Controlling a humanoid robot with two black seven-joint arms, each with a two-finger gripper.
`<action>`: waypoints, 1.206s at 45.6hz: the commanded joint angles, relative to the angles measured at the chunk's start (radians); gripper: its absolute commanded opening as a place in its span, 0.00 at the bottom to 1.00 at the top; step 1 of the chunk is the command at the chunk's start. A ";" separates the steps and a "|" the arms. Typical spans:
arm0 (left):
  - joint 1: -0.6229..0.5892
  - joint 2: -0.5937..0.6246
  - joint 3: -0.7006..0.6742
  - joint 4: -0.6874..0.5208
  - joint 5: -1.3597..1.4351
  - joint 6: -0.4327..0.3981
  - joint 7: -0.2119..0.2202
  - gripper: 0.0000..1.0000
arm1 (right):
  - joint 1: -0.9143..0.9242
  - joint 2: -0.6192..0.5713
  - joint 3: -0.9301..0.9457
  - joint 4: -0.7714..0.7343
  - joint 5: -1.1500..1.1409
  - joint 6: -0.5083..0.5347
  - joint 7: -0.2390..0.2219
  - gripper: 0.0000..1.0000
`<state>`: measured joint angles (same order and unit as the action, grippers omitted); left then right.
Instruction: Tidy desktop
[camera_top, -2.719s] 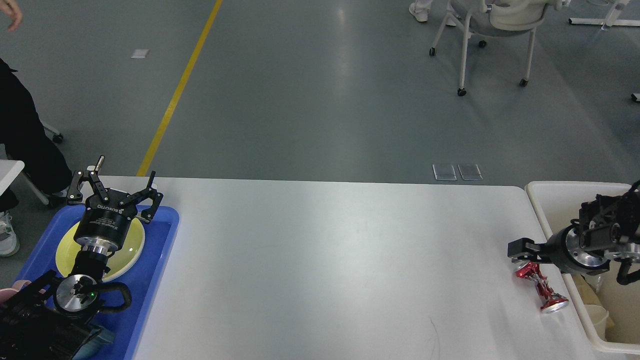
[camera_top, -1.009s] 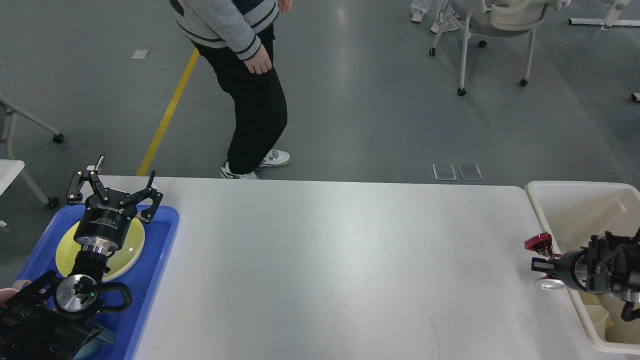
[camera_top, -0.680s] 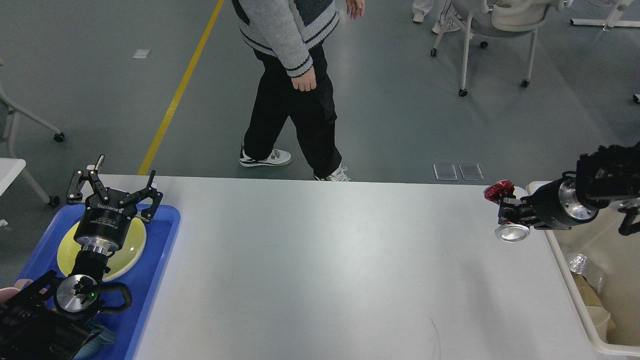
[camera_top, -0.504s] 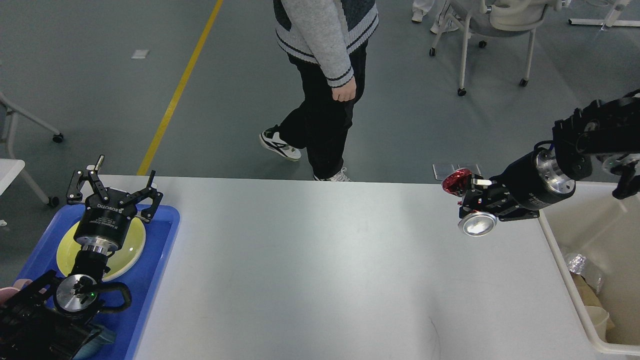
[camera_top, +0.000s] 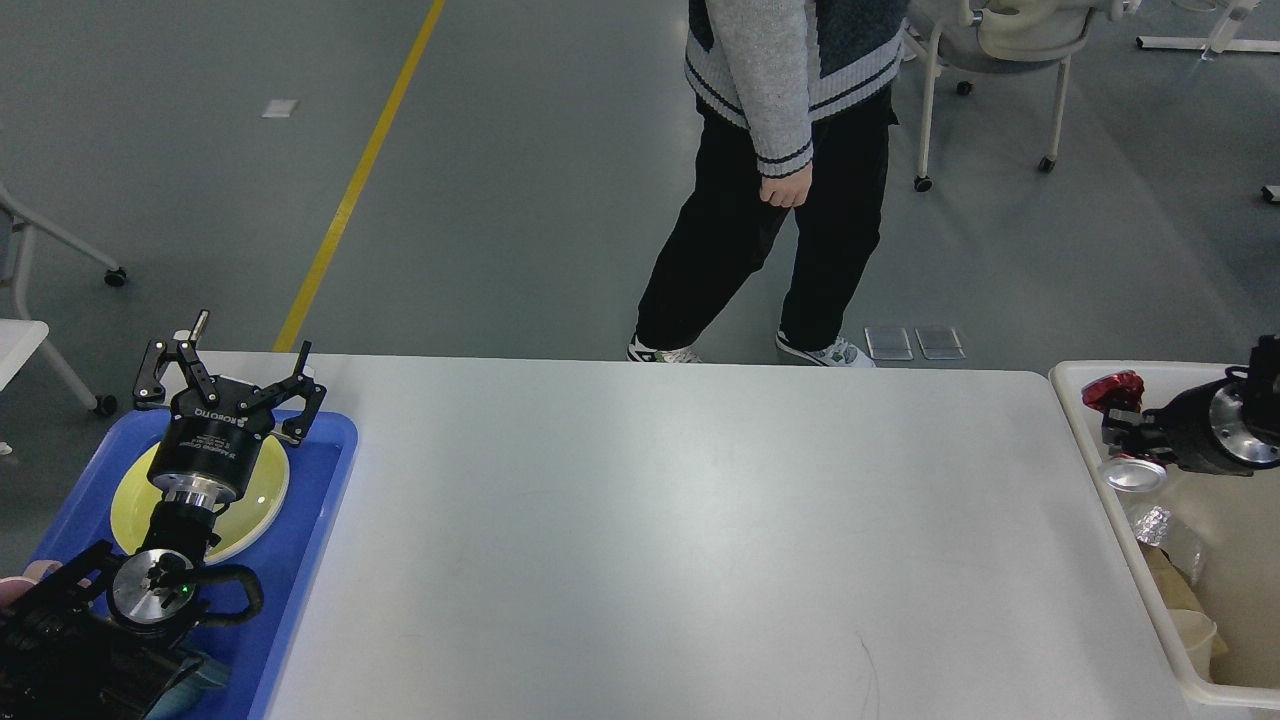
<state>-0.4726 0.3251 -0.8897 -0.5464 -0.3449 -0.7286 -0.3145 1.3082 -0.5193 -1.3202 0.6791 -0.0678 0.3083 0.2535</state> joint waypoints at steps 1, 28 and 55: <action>0.000 0.000 0.000 0.000 0.000 0.000 0.000 0.97 | -0.260 0.001 0.001 -0.301 0.115 -0.041 -0.003 0.00; 0.000 0.000 0.000 0.000 0.000 0.000 0.000 0.97 | -0.704 0.078 0.065 -0.768 0.348 -0.235 -0.172 1.00; -0.001 0.000 0.000 0.000 0.000 0.000 0.000 0.97 | -0.690 0.088 0.073 -0.768 0.348 -0.230 -0.174 1.00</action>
<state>-0.4728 0.3253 -0.8897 -0.5462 -0.3454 -0.7286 -0.3145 0.6141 -0.4377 -1.2471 -0.0888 0.2808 0.0777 0.0812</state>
